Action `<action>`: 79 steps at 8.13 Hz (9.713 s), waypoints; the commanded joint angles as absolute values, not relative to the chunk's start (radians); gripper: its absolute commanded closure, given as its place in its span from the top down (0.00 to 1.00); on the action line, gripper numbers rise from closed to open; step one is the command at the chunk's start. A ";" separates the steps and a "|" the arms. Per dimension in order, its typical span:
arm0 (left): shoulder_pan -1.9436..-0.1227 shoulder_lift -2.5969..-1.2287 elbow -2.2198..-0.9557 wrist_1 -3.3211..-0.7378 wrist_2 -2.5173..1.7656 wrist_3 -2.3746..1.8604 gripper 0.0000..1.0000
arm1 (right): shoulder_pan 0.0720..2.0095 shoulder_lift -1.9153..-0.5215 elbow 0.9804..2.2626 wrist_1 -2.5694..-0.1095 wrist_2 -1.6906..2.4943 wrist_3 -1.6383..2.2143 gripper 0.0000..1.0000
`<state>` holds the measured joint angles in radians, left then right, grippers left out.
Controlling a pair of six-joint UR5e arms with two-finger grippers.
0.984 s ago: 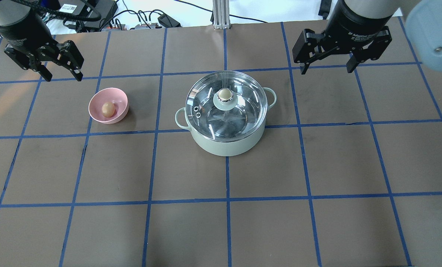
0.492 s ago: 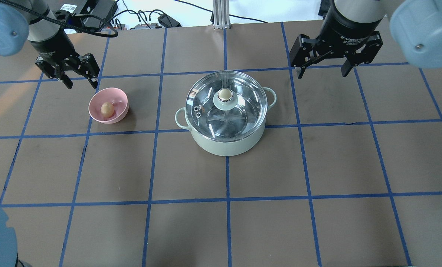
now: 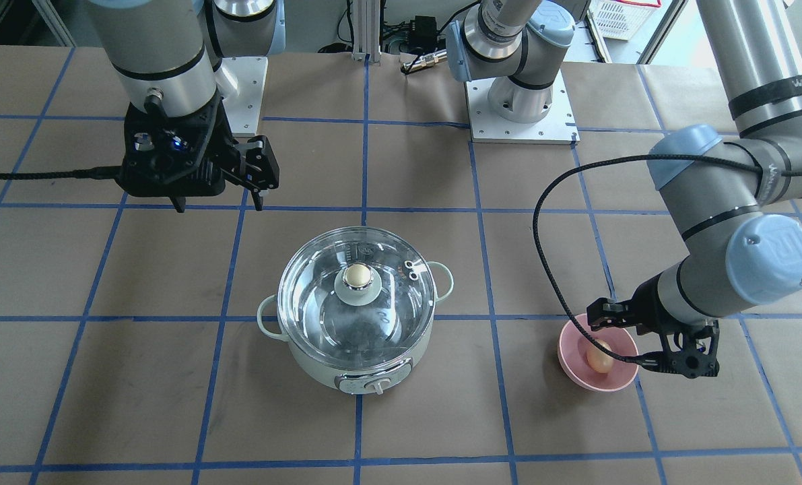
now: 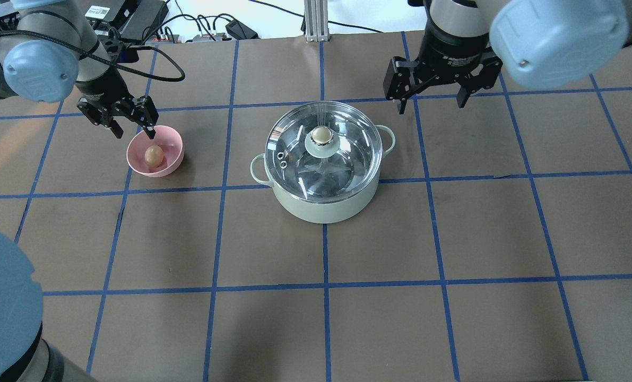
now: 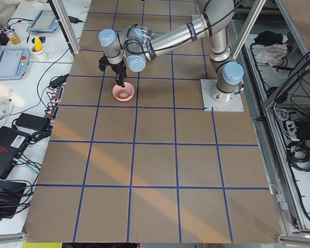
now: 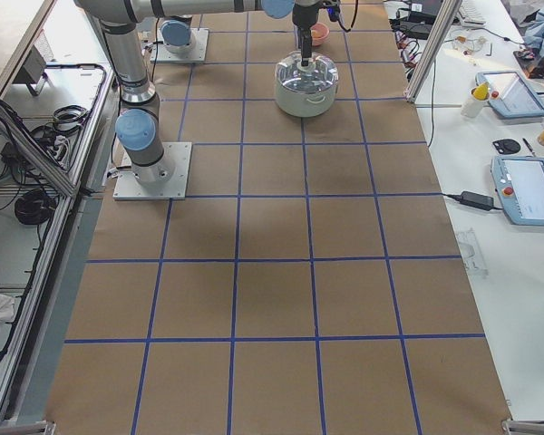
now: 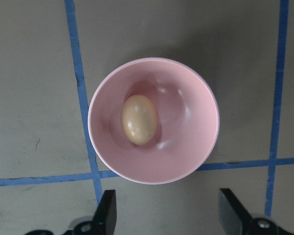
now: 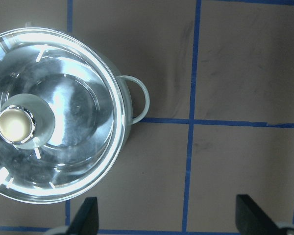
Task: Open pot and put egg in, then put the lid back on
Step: 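Grasp the egg with the left gripper while the right gripper grasps the lid knob, then lift the glass lid off with the right gripper while the left lifts the egg, then carry the egg over the open pot with the left gripper and release it, then carry the lid back over the pot with the right gripper while the left withdraws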
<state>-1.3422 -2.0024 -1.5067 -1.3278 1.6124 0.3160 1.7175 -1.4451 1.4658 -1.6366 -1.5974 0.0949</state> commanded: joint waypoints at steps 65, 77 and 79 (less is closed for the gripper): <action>-1.576 -1.892 -1.356 -1.516 1.589 -0.044 1.00 | 1.413 -1.508 1.420 -1.416 -1.563 -0.178 0.15; -1.509 -1.756 -1.341 -1.598 1.621 -0.029 1.00 | 1.884 -1.240 1.410 -1.831 -1.470 0.434 0.15; -1.502 -1.764 -1.341 -1.594 1.635 -0.029 1.00 | 1.884 -1.175 1.411 -1.902 -1.412 0.477 0.15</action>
